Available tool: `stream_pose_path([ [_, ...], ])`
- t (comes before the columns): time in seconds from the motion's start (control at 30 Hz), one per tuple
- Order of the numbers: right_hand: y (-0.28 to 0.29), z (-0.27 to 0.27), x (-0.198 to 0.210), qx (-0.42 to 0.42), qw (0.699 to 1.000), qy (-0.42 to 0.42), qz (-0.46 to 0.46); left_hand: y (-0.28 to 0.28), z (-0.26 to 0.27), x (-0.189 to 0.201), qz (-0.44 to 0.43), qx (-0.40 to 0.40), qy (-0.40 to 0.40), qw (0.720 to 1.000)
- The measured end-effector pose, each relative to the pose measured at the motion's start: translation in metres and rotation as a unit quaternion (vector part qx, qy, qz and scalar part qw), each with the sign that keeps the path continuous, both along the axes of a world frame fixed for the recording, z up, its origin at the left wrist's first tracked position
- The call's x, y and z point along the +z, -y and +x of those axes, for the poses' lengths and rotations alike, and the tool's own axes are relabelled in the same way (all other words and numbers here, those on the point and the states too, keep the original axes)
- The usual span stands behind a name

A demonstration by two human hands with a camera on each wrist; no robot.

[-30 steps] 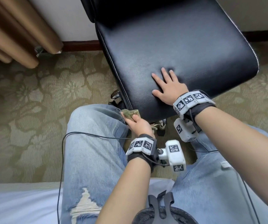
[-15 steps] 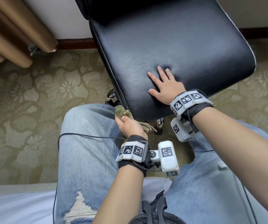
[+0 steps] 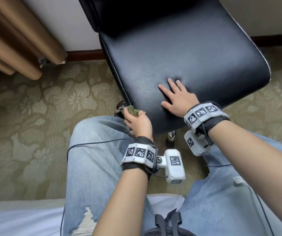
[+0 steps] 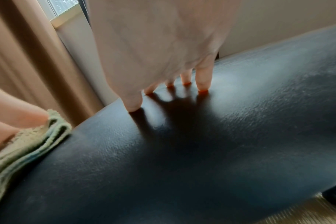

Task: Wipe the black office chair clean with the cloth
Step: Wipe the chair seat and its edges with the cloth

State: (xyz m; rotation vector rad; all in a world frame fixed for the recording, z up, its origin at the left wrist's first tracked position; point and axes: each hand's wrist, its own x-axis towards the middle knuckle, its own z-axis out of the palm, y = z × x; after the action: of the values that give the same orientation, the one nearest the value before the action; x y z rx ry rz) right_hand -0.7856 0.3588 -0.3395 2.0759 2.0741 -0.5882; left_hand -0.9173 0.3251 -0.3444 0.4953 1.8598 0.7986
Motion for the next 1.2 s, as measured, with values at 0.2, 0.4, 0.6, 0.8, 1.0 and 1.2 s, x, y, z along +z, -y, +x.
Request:
stream_pose_path([
  [0.2, -0.003, 0.013, 0.01, 0.004, 0.999, -0.044, 0.001, -0.008, -0.006, 0.002, 0.041, -0.05, -0.065, 0.996],
  [0.4, -0.023, 0.026, 0.023, -0.044, 0.99, -0.109, 0.074, -0.051, -0.028, 0.017, 0.113, -0.036, -0.078, 0.99],
  [0.6, -0.054, 0.025, 0.023, -0.103, 0.976, -0.177, 0.08, -0.111, -0.037, 0.018, 0.142, -0.074, -0.117, 0.98],
  [0.8, -0.094, 0.038, 0.016, -0.108, 0.982, -0.124, 0.091, -0.168, -0.047, 0.009, 0.175, 0.006, -0.111, 0.978],
  [1.0, -0.096, 0.066, 0.004, -0.16, 0.987, -0.035, 0.004, -0.196, -0.053, -0.004, 0.073, -0.028, -0.075, 0.994],
  [1.2, -0.079, 0.07, -0.011, -0.158, 0.987, -0.02, 0.017, -0.186, -0.051, -0.016, 0.044, -0.136, 0.001, 0.99],
])
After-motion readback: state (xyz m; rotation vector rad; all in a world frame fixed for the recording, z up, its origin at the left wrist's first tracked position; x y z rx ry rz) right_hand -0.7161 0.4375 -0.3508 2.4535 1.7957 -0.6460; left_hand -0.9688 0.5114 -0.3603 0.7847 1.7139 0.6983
